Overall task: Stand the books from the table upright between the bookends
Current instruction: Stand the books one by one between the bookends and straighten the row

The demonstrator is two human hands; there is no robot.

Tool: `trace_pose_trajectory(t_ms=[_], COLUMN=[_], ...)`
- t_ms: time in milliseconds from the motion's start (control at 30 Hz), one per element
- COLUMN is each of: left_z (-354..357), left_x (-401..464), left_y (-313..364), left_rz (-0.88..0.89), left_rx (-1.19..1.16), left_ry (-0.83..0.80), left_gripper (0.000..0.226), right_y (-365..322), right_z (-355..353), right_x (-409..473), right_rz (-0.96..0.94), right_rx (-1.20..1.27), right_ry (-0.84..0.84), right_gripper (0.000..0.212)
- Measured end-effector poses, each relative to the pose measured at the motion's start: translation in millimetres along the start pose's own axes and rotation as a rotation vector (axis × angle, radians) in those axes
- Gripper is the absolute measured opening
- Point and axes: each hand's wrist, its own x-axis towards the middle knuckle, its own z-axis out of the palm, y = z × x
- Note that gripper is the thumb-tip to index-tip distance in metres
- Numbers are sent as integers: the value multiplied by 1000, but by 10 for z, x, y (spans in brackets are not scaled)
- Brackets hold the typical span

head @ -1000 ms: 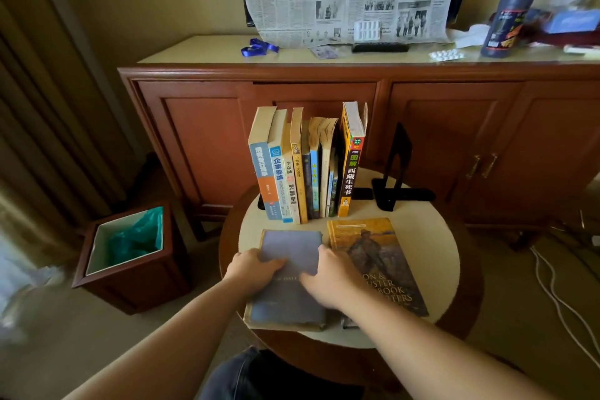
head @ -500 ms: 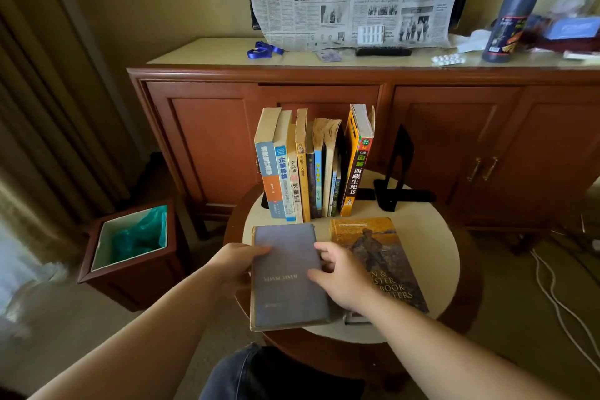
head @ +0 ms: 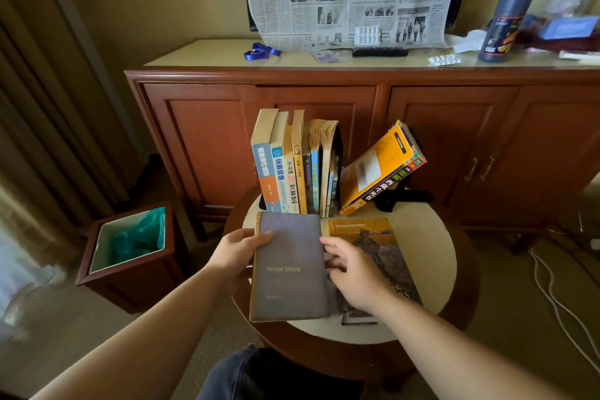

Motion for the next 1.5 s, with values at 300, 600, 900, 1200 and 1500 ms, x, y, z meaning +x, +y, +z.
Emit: trace_pose_trajectory(t_ms=[300, 600, 900, 1200, 1500], left_z=[191, 464, 858, 1220, 1383], left_x=[-58, -145, -251, -276, -238], left_y=[223, 436, 517, 536, 442], left_rz=[-152, -136, -68, 28, 182], left_rx=[-153, -232, -179, -85, -70], left_ry=[-221, -366, -433, -473, -503], left_gripper=[53, 55, 43, 48, 45], right_y=[56, 13, 14, 241, 307], right_z=[-312, -629, -844, -1002, -1038], right_x=[-163, -180, -255, -313, -309], right_rz=[-599, -606, -328, -216, -131], right_rx=[-421, -137, -74, -52, -32], right_ry=[80, 299, 408, 577, 455], right_gripper=[89, 57, 35, 37, 70])
